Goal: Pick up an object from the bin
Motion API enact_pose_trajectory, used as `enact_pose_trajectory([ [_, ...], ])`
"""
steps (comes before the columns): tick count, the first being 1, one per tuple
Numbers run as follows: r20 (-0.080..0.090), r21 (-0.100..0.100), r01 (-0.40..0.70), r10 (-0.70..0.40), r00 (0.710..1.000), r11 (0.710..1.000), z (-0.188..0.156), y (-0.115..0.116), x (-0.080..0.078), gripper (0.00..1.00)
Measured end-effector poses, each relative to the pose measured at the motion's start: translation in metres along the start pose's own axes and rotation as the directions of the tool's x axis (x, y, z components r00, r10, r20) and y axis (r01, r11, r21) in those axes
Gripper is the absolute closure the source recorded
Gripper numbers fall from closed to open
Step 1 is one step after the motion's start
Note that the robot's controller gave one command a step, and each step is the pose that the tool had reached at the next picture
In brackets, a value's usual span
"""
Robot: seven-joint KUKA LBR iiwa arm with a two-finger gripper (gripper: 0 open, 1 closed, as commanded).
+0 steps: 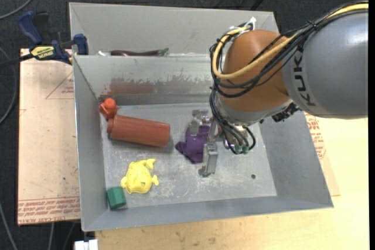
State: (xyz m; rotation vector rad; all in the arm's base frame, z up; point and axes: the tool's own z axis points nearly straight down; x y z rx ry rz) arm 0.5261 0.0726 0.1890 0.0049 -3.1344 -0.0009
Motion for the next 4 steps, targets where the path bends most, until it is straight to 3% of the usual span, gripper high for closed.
enact_pose_trajectory([
  [1, 0.008, -0.001, -0.002, 0.002, 1.000, 1.000, -0.004, 0.000, -0.002, 0.00],
  [2, 0.014, -0.002, -0.005, 0.005, 1.000, 1.000, 0.039, -0.006, -0.034, 0.00],
  [3, 0.009, -0.002, 0.037, -0.037, 0.999, 0.999, 0.119, -0.019, -0.021, 1.00],
  [4, 0.009, -0.002, 0.037, -0.037, 0.999, 0.999, 0.119, -0.019, -0.021, 1.00],
])
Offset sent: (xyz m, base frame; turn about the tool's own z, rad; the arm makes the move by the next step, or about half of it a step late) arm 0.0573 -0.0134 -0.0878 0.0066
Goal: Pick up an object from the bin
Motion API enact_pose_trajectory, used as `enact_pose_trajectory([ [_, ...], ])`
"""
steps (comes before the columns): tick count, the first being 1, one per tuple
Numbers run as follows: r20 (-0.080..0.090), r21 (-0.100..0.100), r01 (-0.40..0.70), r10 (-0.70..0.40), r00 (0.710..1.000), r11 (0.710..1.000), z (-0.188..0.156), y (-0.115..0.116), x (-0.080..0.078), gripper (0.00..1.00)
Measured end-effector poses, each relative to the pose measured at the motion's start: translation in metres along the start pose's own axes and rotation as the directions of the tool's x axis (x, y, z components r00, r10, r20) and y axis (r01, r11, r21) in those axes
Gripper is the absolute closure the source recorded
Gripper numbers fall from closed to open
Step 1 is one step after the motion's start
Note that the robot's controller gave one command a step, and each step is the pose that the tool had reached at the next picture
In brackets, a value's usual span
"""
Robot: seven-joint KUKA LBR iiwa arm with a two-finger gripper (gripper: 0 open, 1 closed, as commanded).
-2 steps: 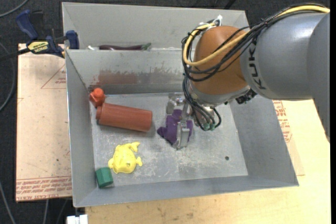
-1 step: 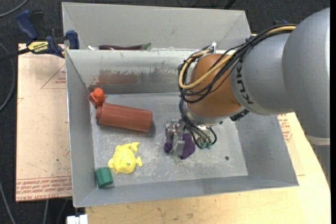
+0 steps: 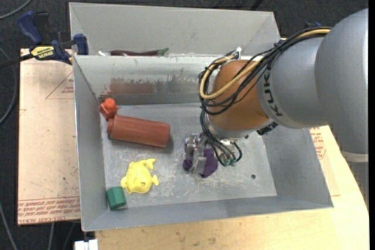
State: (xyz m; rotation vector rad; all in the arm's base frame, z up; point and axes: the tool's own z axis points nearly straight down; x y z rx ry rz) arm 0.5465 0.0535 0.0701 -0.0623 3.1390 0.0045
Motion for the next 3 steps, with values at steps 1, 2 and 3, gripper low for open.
enact_pose_trajectory([
  [1, 0.003, -0.001, -0.064, 0.064, 0.998, 0.998, -0.100, -0.010, -0.014, 1.00],
  [2, 0.003, -0.001, -0.065, 0.065, 0.998, 0.998, -0.100, -0.010, -0.014, 1.00],
  [3, 0.015, -0.004, -0.136, 0.136, 0.991, 0.991, -0.280, -0.014, -0.028, 1.00],
])
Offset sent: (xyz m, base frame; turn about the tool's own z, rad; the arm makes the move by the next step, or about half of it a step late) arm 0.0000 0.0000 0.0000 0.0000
